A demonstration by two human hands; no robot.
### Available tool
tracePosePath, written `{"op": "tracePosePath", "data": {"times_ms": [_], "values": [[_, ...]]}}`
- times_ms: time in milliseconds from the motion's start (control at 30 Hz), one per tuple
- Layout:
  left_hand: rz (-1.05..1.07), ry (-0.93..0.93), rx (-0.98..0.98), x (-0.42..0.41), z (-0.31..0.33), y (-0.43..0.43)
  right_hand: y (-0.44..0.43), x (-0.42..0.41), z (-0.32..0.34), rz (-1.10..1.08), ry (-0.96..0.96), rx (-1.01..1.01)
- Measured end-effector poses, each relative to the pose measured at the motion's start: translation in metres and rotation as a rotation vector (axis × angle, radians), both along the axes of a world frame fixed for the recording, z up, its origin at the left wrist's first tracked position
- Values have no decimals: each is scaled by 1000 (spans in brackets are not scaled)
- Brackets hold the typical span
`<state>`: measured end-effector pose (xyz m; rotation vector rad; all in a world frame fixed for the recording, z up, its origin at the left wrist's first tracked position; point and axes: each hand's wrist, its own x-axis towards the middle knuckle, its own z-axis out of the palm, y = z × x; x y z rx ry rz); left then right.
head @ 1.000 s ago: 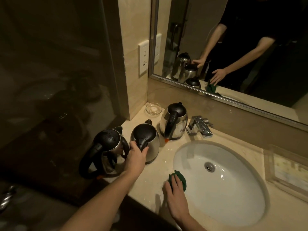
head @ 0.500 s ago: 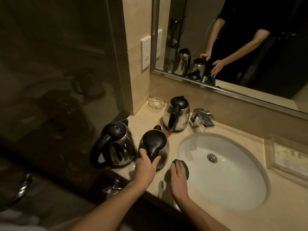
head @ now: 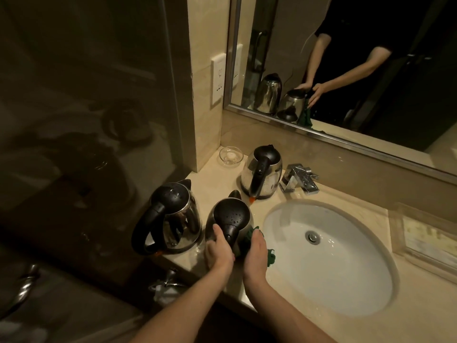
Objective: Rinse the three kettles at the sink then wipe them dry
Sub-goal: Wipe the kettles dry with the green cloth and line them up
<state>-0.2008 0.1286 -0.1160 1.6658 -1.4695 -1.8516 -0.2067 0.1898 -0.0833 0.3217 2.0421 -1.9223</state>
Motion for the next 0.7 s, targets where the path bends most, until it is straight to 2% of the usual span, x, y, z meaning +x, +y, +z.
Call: {"op": "tracePosePath", "data": {"times_ms": [133, 333, 567, 700], "values": [[-21, 1, 43, 1, 2, -7, -4, -5, -4, 18, -120, -34], [-94, 11, 130, 3, 10, -19, -4, -5, -10, -35, -399, -245], [-18, 116, 254, 3, -2, -27, -9, -2, -5, -63, -360, -344], [15, 116, 272, 0, -1, -23, -13, -4, -5, -57, -297, -286]]}}
